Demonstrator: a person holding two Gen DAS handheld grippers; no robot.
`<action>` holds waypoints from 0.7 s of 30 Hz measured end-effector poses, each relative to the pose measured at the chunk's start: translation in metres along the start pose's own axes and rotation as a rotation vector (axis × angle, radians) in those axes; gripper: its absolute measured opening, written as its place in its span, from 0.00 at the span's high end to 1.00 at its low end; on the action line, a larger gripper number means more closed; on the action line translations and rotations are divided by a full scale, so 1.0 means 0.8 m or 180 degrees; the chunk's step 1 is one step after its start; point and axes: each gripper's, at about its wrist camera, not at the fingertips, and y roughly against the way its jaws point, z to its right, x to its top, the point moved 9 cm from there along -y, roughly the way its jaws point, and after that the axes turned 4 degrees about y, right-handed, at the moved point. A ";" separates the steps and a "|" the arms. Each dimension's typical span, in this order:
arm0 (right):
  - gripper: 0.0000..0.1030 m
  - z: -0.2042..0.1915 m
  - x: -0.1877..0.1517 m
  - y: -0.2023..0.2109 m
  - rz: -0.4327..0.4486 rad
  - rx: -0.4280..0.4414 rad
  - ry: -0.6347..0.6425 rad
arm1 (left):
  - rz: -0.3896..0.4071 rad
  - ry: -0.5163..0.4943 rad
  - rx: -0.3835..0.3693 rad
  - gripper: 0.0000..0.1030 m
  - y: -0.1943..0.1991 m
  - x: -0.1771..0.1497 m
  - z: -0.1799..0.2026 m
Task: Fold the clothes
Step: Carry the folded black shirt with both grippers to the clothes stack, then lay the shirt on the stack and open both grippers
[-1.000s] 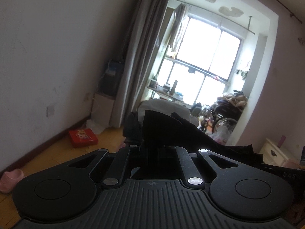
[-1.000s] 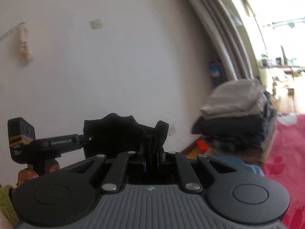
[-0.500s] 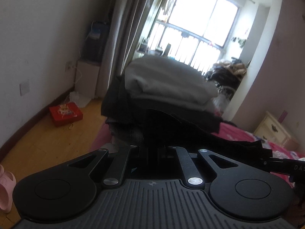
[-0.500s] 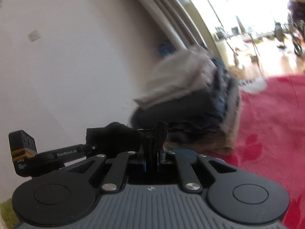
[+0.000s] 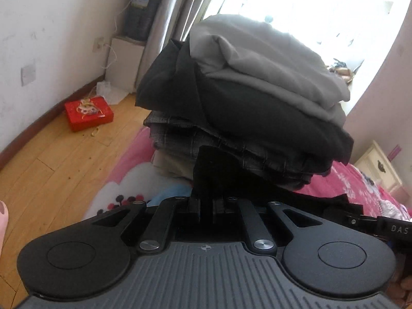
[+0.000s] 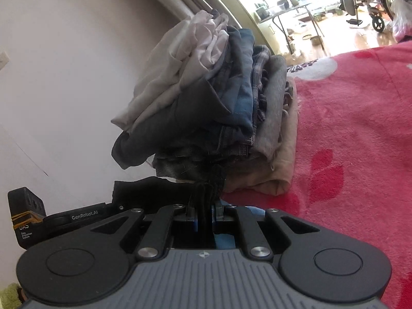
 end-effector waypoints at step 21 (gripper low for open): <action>0.76 -0.065 -0.006 0.023 -0.0204 0.0380 0.0982 | 0.0261 0.0374 0.0214 0.64 0.104 0.033 -0.056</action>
